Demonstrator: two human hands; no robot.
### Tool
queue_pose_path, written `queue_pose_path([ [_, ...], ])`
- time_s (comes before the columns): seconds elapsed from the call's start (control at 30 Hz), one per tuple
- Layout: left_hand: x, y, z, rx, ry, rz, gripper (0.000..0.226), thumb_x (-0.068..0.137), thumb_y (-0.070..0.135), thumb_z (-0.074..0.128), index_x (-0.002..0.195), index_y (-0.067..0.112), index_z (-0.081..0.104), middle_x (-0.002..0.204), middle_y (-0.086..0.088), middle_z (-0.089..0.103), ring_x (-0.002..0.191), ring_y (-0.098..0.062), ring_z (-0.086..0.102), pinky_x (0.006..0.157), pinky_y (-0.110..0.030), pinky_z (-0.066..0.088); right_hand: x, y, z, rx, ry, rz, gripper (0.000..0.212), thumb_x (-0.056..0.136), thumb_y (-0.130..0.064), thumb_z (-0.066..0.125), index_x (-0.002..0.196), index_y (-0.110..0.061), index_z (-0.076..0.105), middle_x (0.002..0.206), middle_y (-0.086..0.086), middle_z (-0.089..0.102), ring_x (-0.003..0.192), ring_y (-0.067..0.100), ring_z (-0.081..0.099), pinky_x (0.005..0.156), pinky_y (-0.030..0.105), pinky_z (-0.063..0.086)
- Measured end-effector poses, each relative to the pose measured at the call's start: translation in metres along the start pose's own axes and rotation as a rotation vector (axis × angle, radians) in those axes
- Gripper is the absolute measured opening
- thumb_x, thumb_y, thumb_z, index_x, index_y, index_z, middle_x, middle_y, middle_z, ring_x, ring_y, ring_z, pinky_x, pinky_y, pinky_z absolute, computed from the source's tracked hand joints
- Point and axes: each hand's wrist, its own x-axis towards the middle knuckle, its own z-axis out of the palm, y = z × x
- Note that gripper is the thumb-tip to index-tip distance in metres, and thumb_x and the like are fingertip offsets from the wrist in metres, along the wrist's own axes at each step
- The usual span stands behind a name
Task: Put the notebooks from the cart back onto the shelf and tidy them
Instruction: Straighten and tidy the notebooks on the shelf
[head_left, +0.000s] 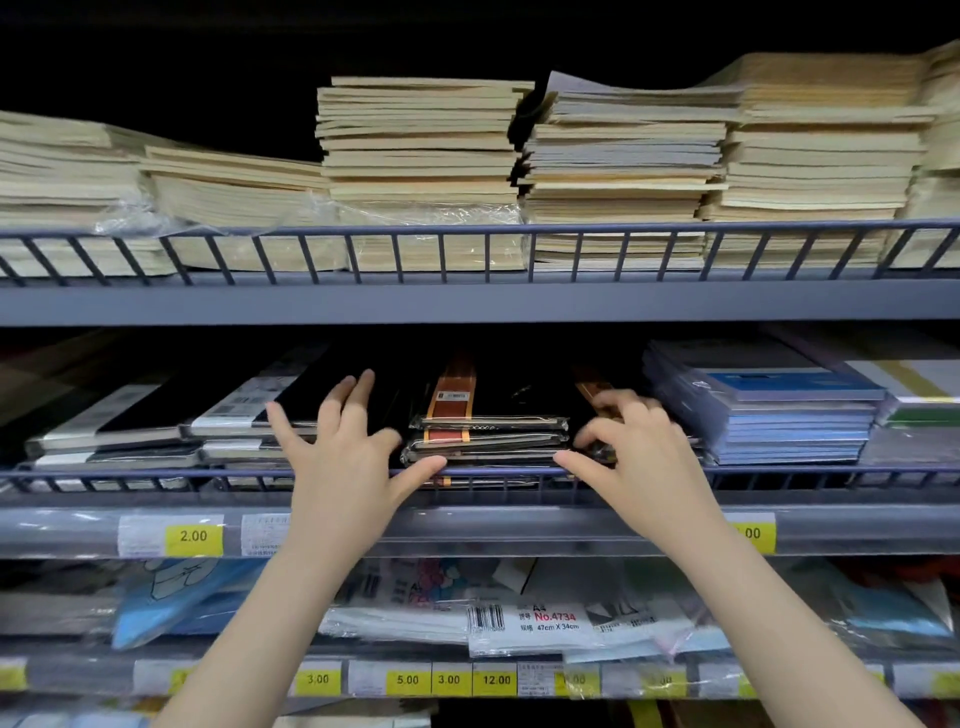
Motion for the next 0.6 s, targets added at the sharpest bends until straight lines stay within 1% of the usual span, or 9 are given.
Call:
queue_pose_path([
  [0.03, -0.001, -0.001, 0.003, -0.011, 0.003, 0.022, 0.064, 0.078, 0.065, 0.033, 0.060, 0.015, 0.069, 0.131, -0.016, 0.054, 0.126, -0.028, 0.035, 0.096, -0.076, 0.008, -0.002, 0.003, 0.001, -0.006, -0.001, -0.014, 0.028, 0.077, -0.048, 0.063, 0.078, -0.021, 0.071, 0.122, 0.004, 0.056, 0.108, 0.028, 0.048, 0.084, 0.040, 0.039],
  [0.1, 0.000, 0.000, 0.006, -0.027, 0.015, 0.035, 0.062, 0.080, 0.062, 0.033, 0.056, 0.017, 0.068, 0.130, -0.014, 0.056, 0.125, -0.026, 0.033, 0.097, -0.076, 0.010, -0.004, 0.002, 0.005, -0.019, -0.013, -0.037, 0.035, 0.079, -0.051, 0.054, 0.075, -0.021, 0.072, 0.128, 0.005, 0.055, 0.113, 0.029, 0.048, 0.088, 0.043, 0.039],
  [0.17, 0.000, 0.002, 0.008, -0.039, 0.026, 0.032, 0.060, 0.081, 0.059, 0.033, 0.053, 0.017, 0.066, 0.131, -0.013, 0.056, 0.124, -0.025, 0.031, 0.097, -0.076, 0.009, -0.004, -0.002, 0.008, -0.019, -0.053, -0.046, 0.044, 0.079, -0.052, 0.044, 0.076, -0.019, 0.072, 0.137, 0.002, 0.048, 0.122, 0.026, 0.042, 0.095, 0.043, 0.034],
  [0.23, -0.001, 0.002, 0.012, -0.051, 0.043, 0.032, 0.060, 0.082, 0.056, 0.033, 0.052, 0.015, 0.064, 0.131, -0.011, 0.056, 0.124, -0.024, 0.031, 0.098, -0.075, 0.008, -0.005, -0.006, 0.011, 0.008, -0.083, -0.051, 0.047, 0.081, -0.051, 0.040, 0.075, -0.016, 0.071, 0.141, -0.001, 0.044, 0.126, 0.022, 0.037, 0.098, 0.041, 0.028],
  [0.37, -0.003, 0.004, 0.016, -0.004, 0.078, 0.009, 0.061, 0.085, 0.050, 0.030, 0.055, 0.009, 0.063, 0.126, -0.013, 0.059, 0.122, -0.025, 0.034, 0.098, -0.074, 0.011, -0.010, -0.012, 0.015, 0.027, -0.062, -0.096, 0.047, 0.085, -0.045, 0.036, 0.081, -0.017, 0.074, 0.139, -0.002, 0.046, 0.125, 0.019, 0.037, 0.100, 0.036, 0.018],
  [0.43, -0.004, 0.008, 0.016, 0.053, 0.102, -0.007, 0.061, 0.087, 0.045, 0.030, 0.058, 0.004, 0.064, 0.111, -0.015, 0.065, 0.118, -0.028, 0.039, 0.097, -0.073, 0.015, -0.012, -0.015, 0.019, -0.003, -0.051, -0.101, 0.049, 0.087, -0.045, 0.033, 0.080, -0.017, 0.074, 0.136, 0.000, 0.049, 0.122, 0.020, 0.040, 0.098, 0.033, 0.014],
  [0.5, -0.006, 0.011, 0.016, 0.099, 0.119, -0.013, 0.060, 0.088, 0.042, 0.029, 0.060, 0.002, 0.062, 0.095, -0.015, 0.066, 0.114, -0.031, 0.048, 0.097, -0.071, 0.019, -0.014, -0.016, 0.021, -0.031, -0.016, -0.099, 0.054, 0.087, -0.046, 0.029, 0.076, -0.016, 0.073, 0.128, 0.003, 0.055, 0.115, 0.021, 0.046, 0.097, 0.032, 0.015],
  [0.53, -0.007, 0.013, 0.016, 0.108, 0.119, -0.020, 0.059, 0.089, 0.042, 0.029, 0.061, 0.001, 0.062, 0.094, -0.016, 0.065, 0.113, -0.031, 0.049, 0.098, -0.070, 0.020, -0.014, -0.016, 0.022, -0.038, 0.001, -0.097, 0.055, 0.087, -0.046, 0.027, 0.075, -0.016, 0.072, 0.125, 0.004, 0.057, 0.113, 0.022, 0.048, 0.097, 0.033, 0.016],
  [0.6, -0.011, 0.016, 0.016, 0.092, 0.114, -0.060, 0.059, 0.090, 0.042, 0.029, 0.066, -0.001, 0.062, 0.104, -0.020, 0.063, 0.117, -0.032, 0.045, 0.101, -0.068, 0.020, -0.015, -0.016, 0.023, -0.050, 0.000, -0.092, 0.055, 0.087, -0.045, 0.027, 0.076, -0.015, 0.072, 0.124, 0.005, 0.057, 0.113, 0.023, 0.048, 0.097, 0.033, 0.016],
])
